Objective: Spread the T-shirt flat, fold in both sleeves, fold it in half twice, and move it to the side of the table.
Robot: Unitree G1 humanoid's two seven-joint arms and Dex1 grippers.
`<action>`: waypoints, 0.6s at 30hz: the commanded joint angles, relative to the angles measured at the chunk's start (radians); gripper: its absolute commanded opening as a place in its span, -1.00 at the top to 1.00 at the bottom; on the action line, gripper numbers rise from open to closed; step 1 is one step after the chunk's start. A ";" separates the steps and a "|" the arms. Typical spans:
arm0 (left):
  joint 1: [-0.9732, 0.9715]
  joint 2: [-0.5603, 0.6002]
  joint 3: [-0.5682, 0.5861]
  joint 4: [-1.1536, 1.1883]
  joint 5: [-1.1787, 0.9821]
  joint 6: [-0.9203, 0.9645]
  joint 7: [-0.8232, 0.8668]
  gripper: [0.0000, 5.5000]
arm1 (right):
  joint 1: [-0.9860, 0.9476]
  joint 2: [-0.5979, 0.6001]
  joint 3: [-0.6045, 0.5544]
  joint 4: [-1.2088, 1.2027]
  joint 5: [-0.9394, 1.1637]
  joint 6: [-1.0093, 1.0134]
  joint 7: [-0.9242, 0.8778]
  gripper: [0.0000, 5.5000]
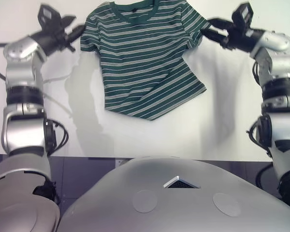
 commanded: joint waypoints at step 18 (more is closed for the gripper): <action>0.731 0.234 0.090 -0.786 0.109 0.170 -0.077 0.25 | 0.507 -0.372 0.271 -0.800 -0.061 0.420 0.288 0.33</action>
